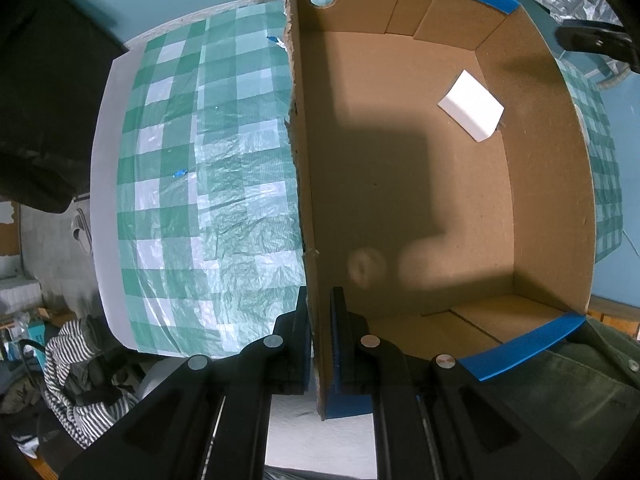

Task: Organize rigid objects
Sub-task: 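Return the right gripper to the table and grasp the mint-green round tin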

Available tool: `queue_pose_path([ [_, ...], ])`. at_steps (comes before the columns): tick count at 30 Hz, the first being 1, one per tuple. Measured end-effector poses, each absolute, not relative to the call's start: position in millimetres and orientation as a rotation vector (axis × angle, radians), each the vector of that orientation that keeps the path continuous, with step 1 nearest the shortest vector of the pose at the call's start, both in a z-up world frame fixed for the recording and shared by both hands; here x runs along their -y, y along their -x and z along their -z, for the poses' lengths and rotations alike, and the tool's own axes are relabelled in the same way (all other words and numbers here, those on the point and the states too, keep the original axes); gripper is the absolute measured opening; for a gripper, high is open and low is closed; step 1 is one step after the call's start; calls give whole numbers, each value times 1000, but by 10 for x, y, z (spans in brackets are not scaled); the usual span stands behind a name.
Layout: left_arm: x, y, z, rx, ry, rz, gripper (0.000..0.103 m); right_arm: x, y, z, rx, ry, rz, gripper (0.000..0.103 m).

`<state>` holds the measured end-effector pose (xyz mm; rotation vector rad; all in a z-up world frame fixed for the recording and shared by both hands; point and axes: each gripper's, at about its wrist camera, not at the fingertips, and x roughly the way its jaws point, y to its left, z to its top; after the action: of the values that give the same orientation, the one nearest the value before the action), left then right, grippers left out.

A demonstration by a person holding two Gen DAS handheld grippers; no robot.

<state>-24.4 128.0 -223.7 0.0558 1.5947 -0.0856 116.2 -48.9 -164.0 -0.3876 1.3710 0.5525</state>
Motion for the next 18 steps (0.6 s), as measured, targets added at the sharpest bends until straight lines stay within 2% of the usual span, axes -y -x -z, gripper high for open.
queue_pose_path([
  [7,-1286,224,2234,-1588,-58,88,8,920,-1246,1704,-1418,349,-466,71],
  [18,-1282,216,2237,-1588,-61,88,8,1250,-1077,2168,-1528,378,-436,71],
])
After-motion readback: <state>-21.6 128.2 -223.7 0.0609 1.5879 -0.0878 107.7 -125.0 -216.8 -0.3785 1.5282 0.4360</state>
